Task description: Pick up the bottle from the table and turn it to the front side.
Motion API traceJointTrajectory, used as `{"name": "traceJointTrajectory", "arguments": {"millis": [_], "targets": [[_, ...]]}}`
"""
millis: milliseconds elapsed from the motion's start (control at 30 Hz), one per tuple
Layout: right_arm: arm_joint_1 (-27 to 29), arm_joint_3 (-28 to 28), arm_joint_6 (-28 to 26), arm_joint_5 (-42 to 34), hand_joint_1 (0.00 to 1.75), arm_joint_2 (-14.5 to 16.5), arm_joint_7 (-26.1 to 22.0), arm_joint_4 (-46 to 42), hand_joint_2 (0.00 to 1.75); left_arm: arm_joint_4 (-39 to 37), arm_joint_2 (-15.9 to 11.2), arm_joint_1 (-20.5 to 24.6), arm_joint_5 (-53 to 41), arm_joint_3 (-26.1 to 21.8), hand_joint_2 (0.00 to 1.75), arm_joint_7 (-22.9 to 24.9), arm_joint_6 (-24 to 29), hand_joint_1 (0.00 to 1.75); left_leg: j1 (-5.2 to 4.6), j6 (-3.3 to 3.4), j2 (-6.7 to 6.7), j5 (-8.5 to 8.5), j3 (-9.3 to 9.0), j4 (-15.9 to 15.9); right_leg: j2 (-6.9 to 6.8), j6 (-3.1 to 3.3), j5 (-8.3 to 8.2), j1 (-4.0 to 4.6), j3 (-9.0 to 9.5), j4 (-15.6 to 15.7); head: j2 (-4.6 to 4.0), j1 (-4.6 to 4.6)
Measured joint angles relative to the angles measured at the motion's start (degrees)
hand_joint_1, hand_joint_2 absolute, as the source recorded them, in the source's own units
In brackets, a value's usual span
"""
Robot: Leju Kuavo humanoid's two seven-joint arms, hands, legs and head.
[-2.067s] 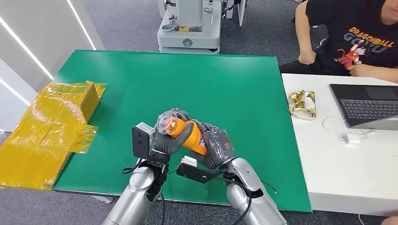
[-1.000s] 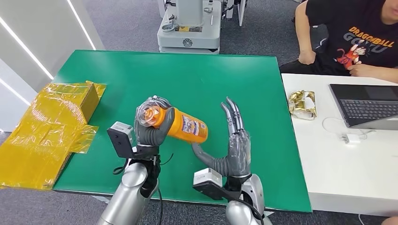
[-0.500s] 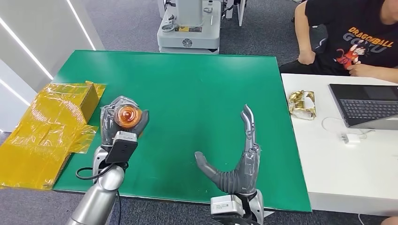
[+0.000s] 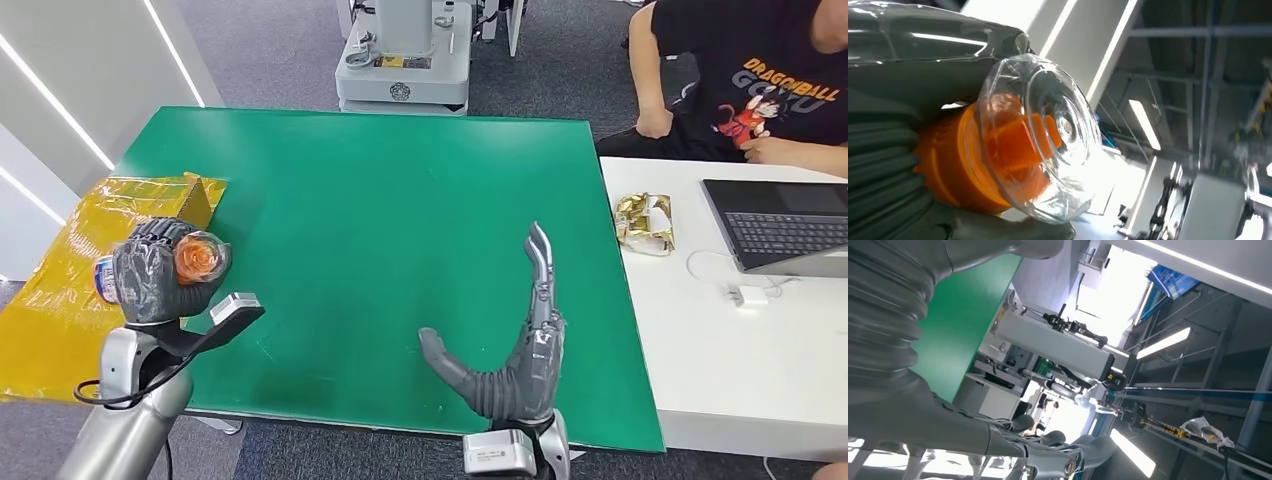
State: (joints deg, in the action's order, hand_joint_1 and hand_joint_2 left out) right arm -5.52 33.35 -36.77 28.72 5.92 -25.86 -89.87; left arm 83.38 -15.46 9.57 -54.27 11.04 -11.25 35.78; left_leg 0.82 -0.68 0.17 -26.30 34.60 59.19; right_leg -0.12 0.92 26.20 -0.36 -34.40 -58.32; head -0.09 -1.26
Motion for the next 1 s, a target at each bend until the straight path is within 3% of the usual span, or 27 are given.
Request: {"name": "traceJointTrajectory", "arguments": {"millis": [233,433,1000], "targets": [[0.0,0.0,2.7,-1.1,0.0,0.0,0.0,-1.1,1.75,-5.7,-2.3,2.7,-15.5,0.2,1.75,4.8,-8.3,1.75,0.0,-0.01,0.01,0.01,-0.03,0.0,0.02,0.0,-0.02,0.0,0.01,0.0,0.0,-0.01],[-0.1,0.0,4.9,-2.0,0.0,0.0,-0.1,-1.7,1.75,-13.5,-3.9,6.7,-26.5,3.0,1.75,5.1,-13.7,1.75,0.0,-0.01,0.0,0.01,-0.02,0.0,0.01,0.0,-0.01,0.0,-0.01,0.0,0.0,0.01],[-0.8,0.7,2.2,-6.5,0.0,-0.2,-2.7,0.7,1.75,-44.9,-6.0,24.3,-28.6,13.9,1.75,-3.9,-19.0,1.75,0.03,-0.02,0.02,0.02,-0.01,0.0,0.05,0.01,-0.02,0.0,-0.03,0.0,0.0,0.01]]}}
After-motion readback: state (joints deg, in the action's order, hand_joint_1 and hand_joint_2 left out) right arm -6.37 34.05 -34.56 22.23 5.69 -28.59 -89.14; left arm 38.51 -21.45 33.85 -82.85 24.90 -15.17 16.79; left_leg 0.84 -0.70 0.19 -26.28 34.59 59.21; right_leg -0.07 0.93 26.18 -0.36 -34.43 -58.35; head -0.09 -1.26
